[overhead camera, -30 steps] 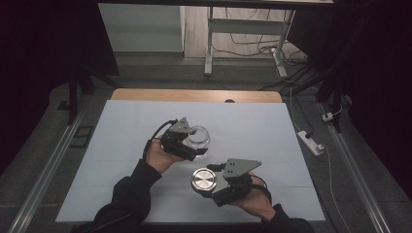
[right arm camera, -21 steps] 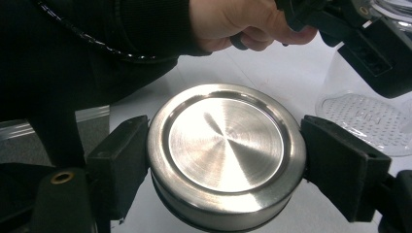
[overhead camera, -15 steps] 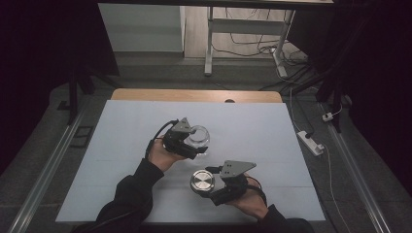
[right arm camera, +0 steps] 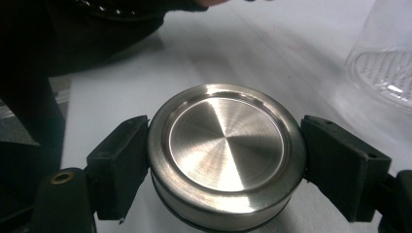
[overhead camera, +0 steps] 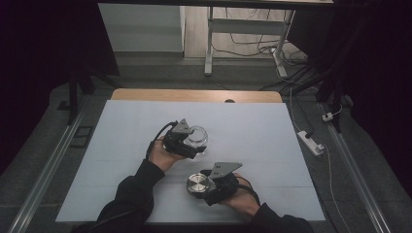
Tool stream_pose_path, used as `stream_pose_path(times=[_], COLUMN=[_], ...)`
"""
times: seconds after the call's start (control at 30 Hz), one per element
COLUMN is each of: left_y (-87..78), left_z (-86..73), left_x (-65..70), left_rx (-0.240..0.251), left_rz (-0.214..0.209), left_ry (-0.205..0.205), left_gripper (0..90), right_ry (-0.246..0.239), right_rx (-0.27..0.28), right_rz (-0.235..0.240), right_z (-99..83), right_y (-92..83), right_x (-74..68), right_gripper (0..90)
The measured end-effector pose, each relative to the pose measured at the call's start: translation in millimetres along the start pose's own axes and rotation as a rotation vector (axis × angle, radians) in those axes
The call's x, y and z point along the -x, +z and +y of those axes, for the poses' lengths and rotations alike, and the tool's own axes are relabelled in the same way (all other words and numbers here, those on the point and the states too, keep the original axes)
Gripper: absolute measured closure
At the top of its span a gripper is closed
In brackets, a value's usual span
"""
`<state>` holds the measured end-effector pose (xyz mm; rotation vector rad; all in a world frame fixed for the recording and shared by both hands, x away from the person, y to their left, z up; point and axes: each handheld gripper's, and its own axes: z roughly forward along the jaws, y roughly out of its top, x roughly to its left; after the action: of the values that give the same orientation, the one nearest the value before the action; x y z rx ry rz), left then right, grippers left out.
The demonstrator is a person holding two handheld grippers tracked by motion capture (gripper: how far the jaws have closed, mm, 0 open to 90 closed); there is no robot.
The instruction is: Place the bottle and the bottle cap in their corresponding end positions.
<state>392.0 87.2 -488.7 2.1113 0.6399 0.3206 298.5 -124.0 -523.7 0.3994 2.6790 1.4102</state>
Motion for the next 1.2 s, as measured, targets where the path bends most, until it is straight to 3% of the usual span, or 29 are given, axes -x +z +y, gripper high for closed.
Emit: stream_pose_path(times=[0.37, 0.87, 1.2], left_y=[11.4, 16.2, 11.0], left_z=[-8.9, -16.7, -15.4], left_x=[-1.2, -2.3, -1.3], left_rx=[-0.029, -0.033, -0.031], left_rz=[0.017, 0.006, 0.011], left_ry=[-0.005, -0.022, -0.024], left_gripper=[15.4, 15.0, 13.1], right_ry=[-0.008, -0.025, 0.002], right_rx=[-0.096, -0.118, -0.085], right_rz=[-0.013, -0.031, -0.036], right_z=[-5.0, -5.0, -1.8], right_y=[16.4, 17.7, 9.6], right_x=[0.8, -2.0, -1.3], right_gripper=[19.4, 18.7, 14.2])
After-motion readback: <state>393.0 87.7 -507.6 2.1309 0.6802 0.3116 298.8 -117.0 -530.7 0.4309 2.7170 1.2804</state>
